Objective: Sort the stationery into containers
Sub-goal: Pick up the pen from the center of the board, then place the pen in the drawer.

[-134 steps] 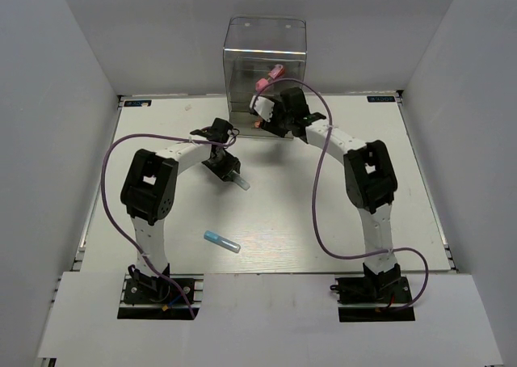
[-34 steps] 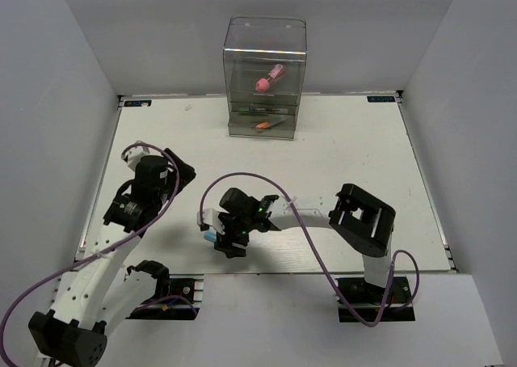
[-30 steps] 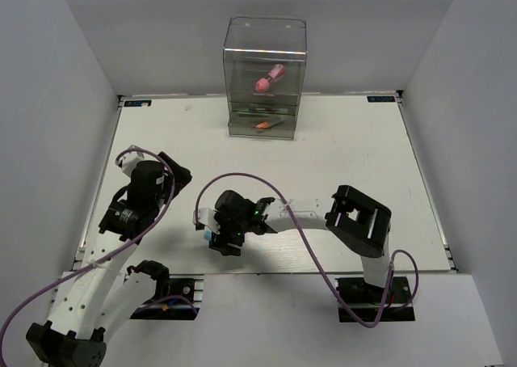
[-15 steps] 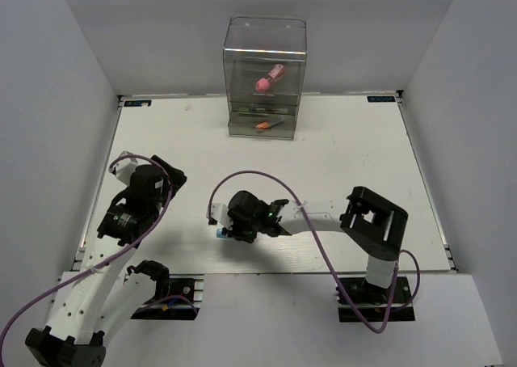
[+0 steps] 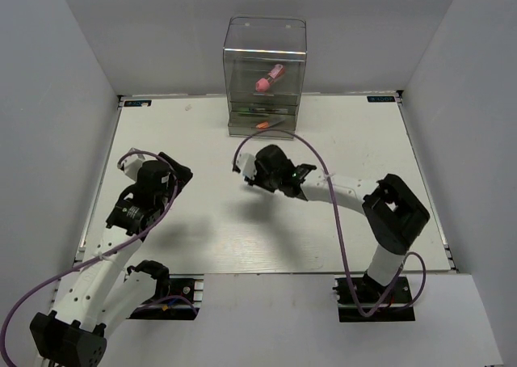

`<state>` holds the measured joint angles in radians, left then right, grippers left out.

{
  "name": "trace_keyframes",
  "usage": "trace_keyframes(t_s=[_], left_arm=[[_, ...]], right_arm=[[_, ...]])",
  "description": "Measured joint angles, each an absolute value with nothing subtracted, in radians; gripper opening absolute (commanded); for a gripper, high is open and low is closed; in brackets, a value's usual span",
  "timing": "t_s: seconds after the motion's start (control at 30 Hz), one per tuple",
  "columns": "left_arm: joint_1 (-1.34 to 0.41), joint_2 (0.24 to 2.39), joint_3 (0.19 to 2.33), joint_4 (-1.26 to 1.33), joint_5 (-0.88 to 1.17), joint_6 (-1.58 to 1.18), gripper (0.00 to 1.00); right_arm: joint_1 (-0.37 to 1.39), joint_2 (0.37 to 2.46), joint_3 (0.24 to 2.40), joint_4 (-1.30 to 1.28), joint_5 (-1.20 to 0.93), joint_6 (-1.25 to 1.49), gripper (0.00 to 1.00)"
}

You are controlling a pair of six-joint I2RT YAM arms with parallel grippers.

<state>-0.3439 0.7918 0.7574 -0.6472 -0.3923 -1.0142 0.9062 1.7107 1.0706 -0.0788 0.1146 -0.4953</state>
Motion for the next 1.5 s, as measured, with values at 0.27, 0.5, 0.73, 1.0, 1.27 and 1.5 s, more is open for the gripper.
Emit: trace_keyframes(t_s=[0.27,0.5,0.73,1.0,1.27,1.5], left_arm=[[-0.344,0.795,0.726,-0.606,-0.368,-1.015,1.0],[-0.344,0.795,0.709,-0.593,-0.358,-1.015,1.0],[-0.344,0.817,0.709,-0.563,-0.35,-1.015,1.0],[-0.344,0.869,0.709,-0.534,-0.329,-1.014,1.0],[-0.344,0.913,0.709,-0.508,-0.317,-1.011,1.0],[-0.344,0.923,0.709,-0.492,-0.311,-1.01,1.0]], right_arm=[[0.718,1.877,1.377,-0.049,0.113,-0.68,0.0],[0.648,2.051,1.632,-0.064,0.028,-0.846,0.0],[0.605,2.188,1.754,-0.065,-0.038,-0.999,0.0],[0.567,2.299,1.846,-0.079,-0.041,-1.064,0.0],[0.542,2.305,1.851,-0.094,-0.045,-1.084,0.57],[0.53,2.305,1.851,-0.103,-0.078,-1.07,0.51]])
